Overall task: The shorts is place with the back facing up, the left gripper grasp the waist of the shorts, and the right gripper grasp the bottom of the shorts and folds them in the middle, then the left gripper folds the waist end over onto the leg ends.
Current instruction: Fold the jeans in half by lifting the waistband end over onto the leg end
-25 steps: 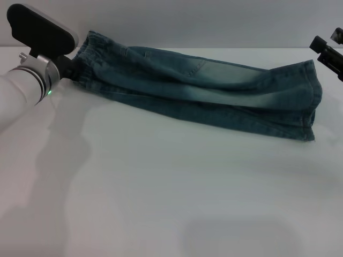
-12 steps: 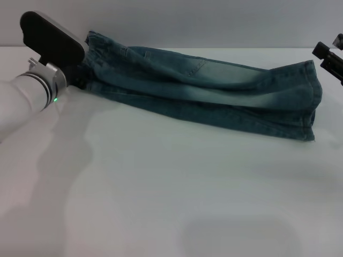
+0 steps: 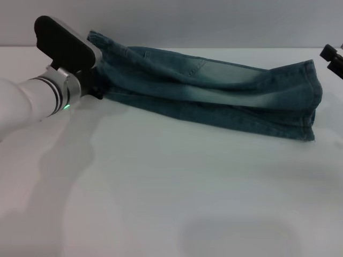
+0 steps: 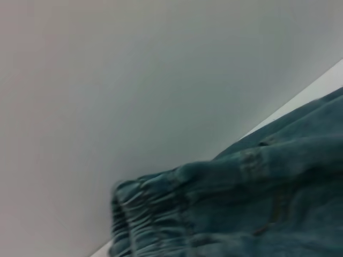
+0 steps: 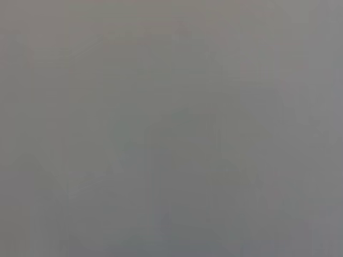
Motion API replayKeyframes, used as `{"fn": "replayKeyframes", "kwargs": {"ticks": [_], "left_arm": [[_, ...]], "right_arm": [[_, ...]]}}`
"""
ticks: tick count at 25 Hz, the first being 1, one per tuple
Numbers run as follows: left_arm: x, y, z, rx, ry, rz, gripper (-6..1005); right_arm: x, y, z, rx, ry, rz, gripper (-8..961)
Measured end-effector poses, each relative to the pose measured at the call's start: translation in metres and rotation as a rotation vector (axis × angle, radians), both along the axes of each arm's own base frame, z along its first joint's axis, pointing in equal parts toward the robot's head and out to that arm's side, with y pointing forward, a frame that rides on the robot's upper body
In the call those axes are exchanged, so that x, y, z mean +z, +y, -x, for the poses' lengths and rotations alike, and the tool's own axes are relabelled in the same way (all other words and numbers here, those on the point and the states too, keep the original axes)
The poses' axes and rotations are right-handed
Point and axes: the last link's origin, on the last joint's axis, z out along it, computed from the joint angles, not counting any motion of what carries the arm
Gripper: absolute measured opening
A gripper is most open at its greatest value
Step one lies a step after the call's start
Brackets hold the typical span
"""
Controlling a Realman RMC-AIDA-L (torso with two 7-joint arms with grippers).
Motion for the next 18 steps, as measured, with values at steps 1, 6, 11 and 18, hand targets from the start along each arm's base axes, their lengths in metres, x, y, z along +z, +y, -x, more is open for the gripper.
{"fn": "replayKeyframes", "kwargs": {"ticks": [1,6,11,18], "left_arm": [[-0.0008,-0.0012,-0.002,-0.005,-0.009,0.012,480],[-0.0043,-0.0045,-0.0076,-0.029,-0.012,0.049,480],[-0.004,-0.0033,-0.0096,-0.046,0.004,0.045,469],[0.0023,-0.0001,-0.0077,-0.06,0.033,0.02,444]], "right_arm": [[0.0001,0.0004,-0.0012,-0.007,-0.002,-0.003,651],[-0.0013,0.0013,-0.005,-0.032,-0.006,-0.004,651],[-0.0023,0.0005,-0.0055,-0.029,-0.016,-0.008,651],[-0.0024,-0.0009,-0.0063,-0.029,-0.016,-0.008,651]]}}
